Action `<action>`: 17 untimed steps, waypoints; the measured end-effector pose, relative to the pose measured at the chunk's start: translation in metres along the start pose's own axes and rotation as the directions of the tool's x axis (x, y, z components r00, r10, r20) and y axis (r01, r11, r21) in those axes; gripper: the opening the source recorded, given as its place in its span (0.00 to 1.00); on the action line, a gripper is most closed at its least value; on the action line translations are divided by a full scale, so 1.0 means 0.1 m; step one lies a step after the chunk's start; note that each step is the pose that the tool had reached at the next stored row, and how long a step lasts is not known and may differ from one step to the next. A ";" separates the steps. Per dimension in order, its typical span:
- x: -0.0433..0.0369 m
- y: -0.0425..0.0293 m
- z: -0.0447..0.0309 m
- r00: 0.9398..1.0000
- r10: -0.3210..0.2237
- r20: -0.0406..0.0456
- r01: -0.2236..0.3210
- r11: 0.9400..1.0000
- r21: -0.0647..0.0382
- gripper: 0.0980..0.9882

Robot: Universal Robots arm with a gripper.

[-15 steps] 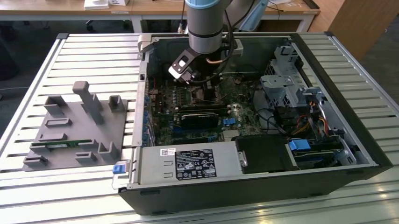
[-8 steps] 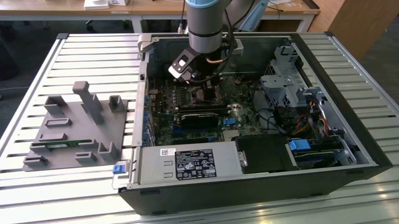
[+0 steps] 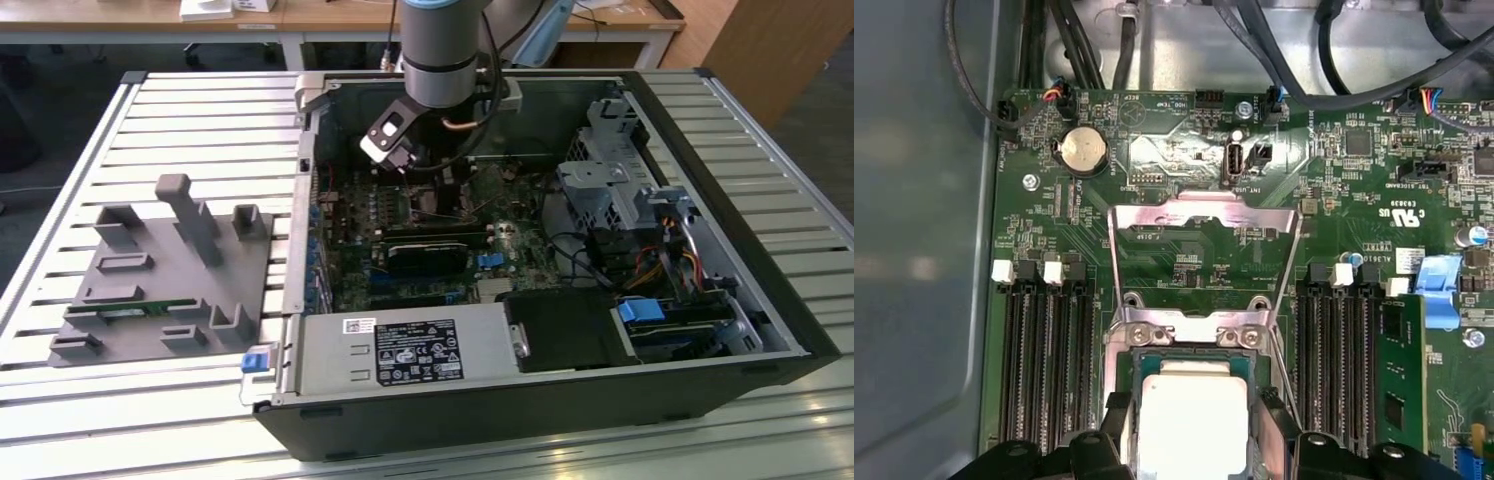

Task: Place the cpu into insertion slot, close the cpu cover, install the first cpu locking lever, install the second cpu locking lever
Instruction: 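Place the cpu into insertion slot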

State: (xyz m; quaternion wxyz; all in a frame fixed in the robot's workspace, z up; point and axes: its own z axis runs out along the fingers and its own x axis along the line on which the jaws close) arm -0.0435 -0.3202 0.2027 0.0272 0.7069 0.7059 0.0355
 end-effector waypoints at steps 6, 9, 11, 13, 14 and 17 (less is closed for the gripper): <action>0.000 0.002 -0.023 1.000 0.001 0.000 -0.001 1.000 0.000 0.49; 0.001 0.003 -0.028 1.000 0.001 0.000 -0.001 1.000 0.000 0.35; 0.001 0.003 -0.032 1.000 0.001 0.000 -0.001 1.000 0.000 0.29; 0.001 0.005 -0.035 1.000 0.001 0.000 -0.001 1.000 0.001 0.22; 0.001 0.007 -0.035 1.000 0.001 0.000 -0.001 1.000 0.001 0.15; 0.001 0.012 -0.044 1.000 0.001 0.000 -0.001 1.000 0.003 0.02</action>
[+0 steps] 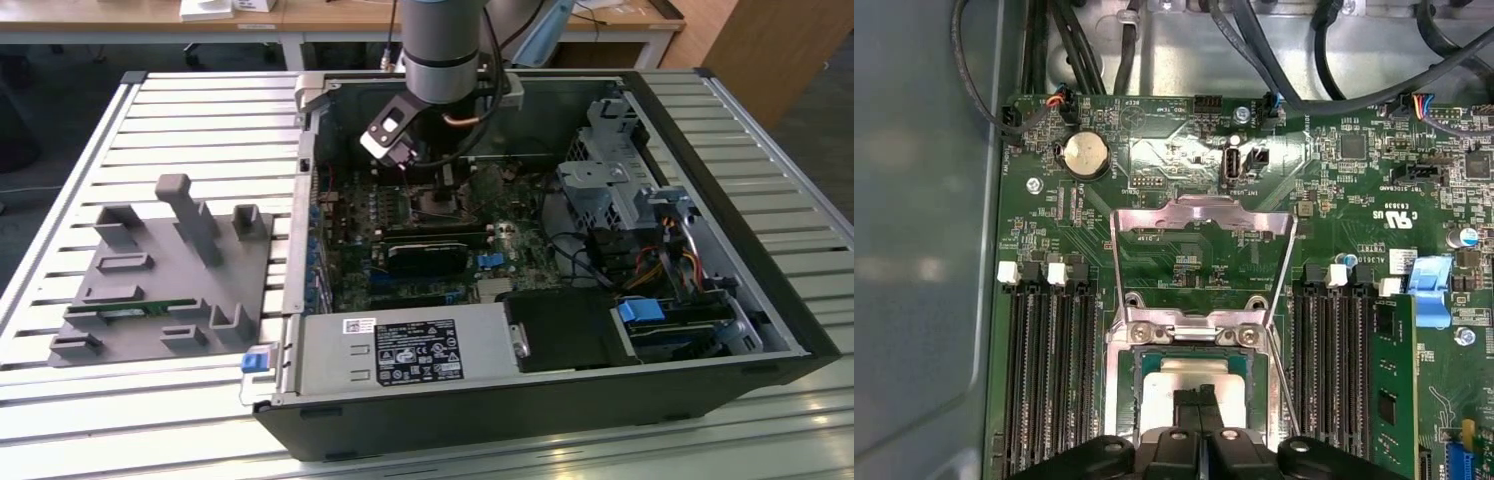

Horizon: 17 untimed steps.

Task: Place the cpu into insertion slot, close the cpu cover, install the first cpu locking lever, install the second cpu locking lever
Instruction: 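Place the cpu into insertion slot, then close the cpu cover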

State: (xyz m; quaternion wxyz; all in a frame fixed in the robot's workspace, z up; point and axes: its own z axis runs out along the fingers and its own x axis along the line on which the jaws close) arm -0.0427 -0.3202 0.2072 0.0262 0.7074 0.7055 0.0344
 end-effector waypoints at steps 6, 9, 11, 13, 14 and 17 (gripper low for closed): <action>0.001 0.003 -0.014 1.000 0.000 0.000 0.000 1.000 0.001 0.01; 0.000 0.004 -0.020 1.000 0.001 0.000 -0.001 1.000 0.002 0.01; 0.000 0.005 -0.025 1.000 0.001 0.000 -0.001 1.000 0.002 0.01; 0.001 0.005 -0.029 1.000 0.001 0.000 -0.001 1.000 0.002 0.01; 0.001 0.005 -0.031 1.000 0.001 0.000 -0.001 1.000 0.002 0.01; 0.001 0.006 -0.040 1.000 0.001 0.000 -0.001 1.000 0.002 0.01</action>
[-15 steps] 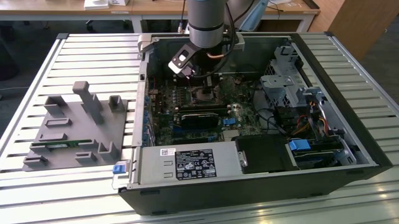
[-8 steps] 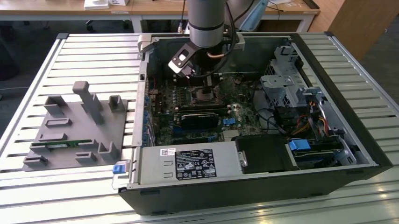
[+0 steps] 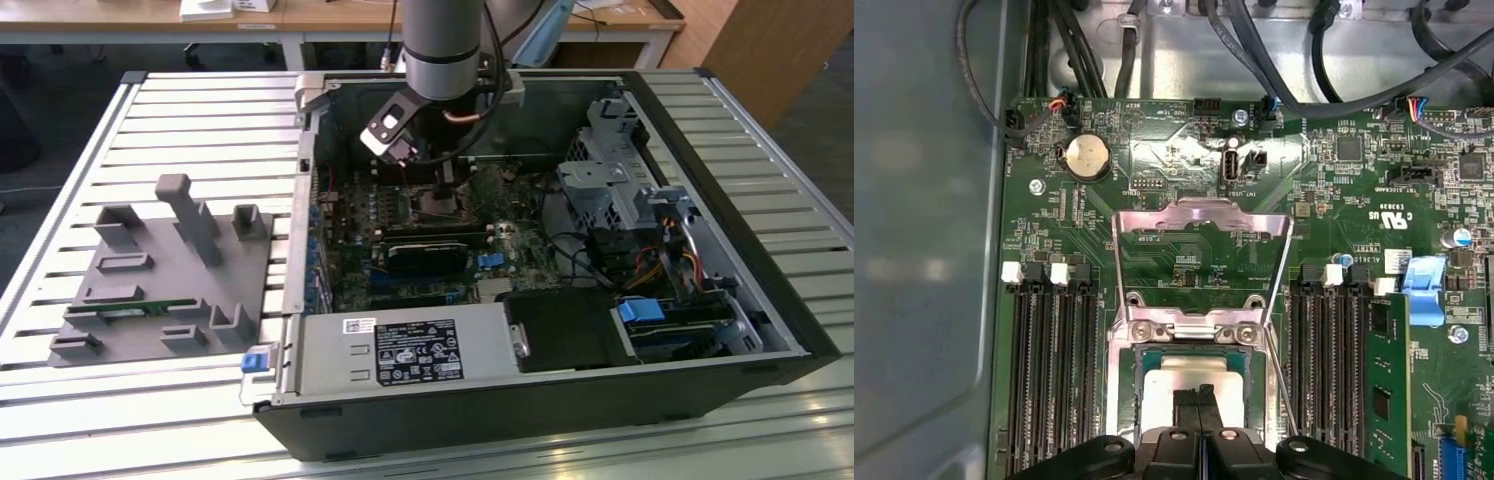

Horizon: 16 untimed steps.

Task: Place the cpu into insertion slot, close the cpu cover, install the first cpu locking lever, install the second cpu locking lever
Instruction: 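Close the cpu cover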

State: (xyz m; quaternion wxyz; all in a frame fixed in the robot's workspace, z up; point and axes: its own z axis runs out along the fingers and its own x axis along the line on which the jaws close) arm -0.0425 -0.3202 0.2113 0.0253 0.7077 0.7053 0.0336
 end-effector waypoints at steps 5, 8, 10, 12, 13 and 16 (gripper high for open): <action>0.000 0.001 -0.019 1.000 0.000 0.000 0.000 1.000 0.000 0.01; 0.001 0.002 -0.028 1.000 0.000 0.000 0.000 1.000 0.000 0.01; 0.000 0.003 -0.036 1.000 0.000 0.000 0.000 1.000 0.000 0.01; 0.000 0.003 -0.041 1.000 0.000 0.000 0.000 1.000 0.000 0.01; 0.000 0.004 -0.051 1.000 0.000 0.000 0.000 1.000 0.000 0.01; 0.001 0.005 -0.059 1.000 0.000 0.000 0.000 1.000 0.000 0.01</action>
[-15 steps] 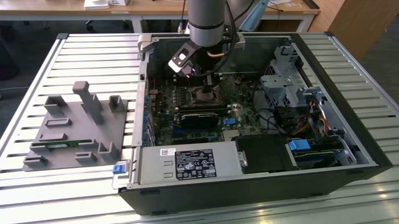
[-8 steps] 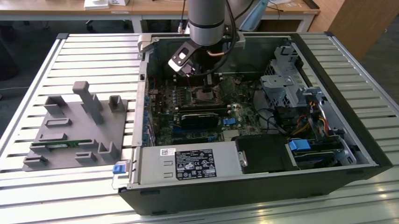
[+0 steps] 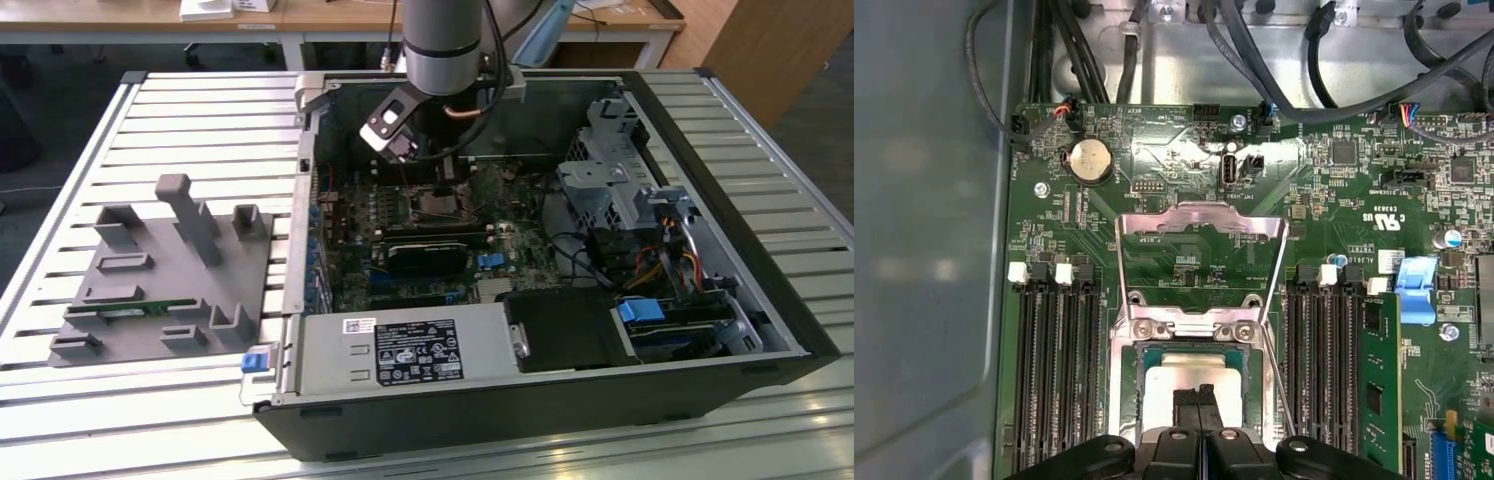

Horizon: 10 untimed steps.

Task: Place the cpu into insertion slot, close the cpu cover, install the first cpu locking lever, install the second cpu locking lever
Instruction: 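Close the cpu cover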

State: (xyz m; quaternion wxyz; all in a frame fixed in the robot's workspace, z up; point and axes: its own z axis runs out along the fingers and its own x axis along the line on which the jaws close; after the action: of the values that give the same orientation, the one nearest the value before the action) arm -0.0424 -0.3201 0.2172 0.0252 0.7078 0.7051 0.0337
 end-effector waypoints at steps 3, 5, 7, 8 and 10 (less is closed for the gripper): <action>-0.001 0.001 -0.005 1.000 0.000 -0.002 0.000 1.000 0.004 0.01; -0.001 0.001 -0.009 1.000 0.001 -0.005 0.000 1.000 0.009 0.01; -0.001 0.002 -0.022 1.000 0.001 -0.007 -0.001 1.000 0.011 0.01; -0.001 0.003 -0.038 1.000 0.001 -0.009 -0.001 1.000 0.011 0.01; 0.000 0.008 -0.083 1.000 0.001 -0.011 -0.001 1.000 0.011 0.01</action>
State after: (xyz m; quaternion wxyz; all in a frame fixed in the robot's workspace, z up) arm -0.0424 -0.3202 0.2256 0.0175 0.7081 0.7051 0.0338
